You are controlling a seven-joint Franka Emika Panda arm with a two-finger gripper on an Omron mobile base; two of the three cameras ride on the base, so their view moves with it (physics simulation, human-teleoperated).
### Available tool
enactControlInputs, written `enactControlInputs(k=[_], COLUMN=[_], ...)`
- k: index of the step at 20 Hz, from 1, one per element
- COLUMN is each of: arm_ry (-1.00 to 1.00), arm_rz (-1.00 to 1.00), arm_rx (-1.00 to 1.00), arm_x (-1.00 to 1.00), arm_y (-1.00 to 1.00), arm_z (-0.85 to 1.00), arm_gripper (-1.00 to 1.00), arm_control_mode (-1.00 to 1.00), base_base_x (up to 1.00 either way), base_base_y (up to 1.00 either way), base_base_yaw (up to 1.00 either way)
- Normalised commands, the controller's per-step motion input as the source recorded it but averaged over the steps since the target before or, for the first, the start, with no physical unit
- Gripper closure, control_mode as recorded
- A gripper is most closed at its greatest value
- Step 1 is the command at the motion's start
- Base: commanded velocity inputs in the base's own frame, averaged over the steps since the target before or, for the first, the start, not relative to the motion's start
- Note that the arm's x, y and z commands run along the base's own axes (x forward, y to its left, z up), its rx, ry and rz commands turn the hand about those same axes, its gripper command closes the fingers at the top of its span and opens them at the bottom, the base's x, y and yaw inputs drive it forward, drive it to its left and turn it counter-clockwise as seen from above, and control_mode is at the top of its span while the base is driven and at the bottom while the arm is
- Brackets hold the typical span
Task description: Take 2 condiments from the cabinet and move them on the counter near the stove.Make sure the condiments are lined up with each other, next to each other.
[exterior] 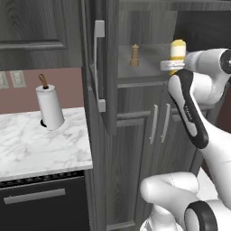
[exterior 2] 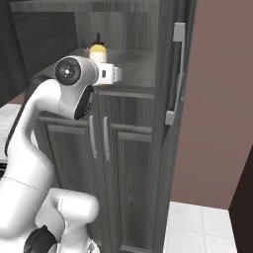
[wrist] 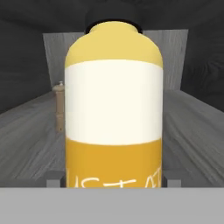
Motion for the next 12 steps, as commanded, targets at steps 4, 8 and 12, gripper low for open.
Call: enactControlInputs(k=[4,8,12], arm_ry=[0.0,0.0,0.0], arm_rz=[0.12,0.07,0.01], arm_rx=[0.0,0.0,0.0], arm_x=[-1.0,-1.0,-1.0], arm_y=[0.0,0.09,0.33], arm_z=[0.15,0.04,-0.04], arm_gripper=[1.0,1.0,1.0], arm_control_mode=[-1.0,-1.0,-1.0], base_base_x=[0.0,0.0,0.0], base_base_y=[0.0,0.0,0.0], base_base_yaw=[0.0,0.0,0.0])
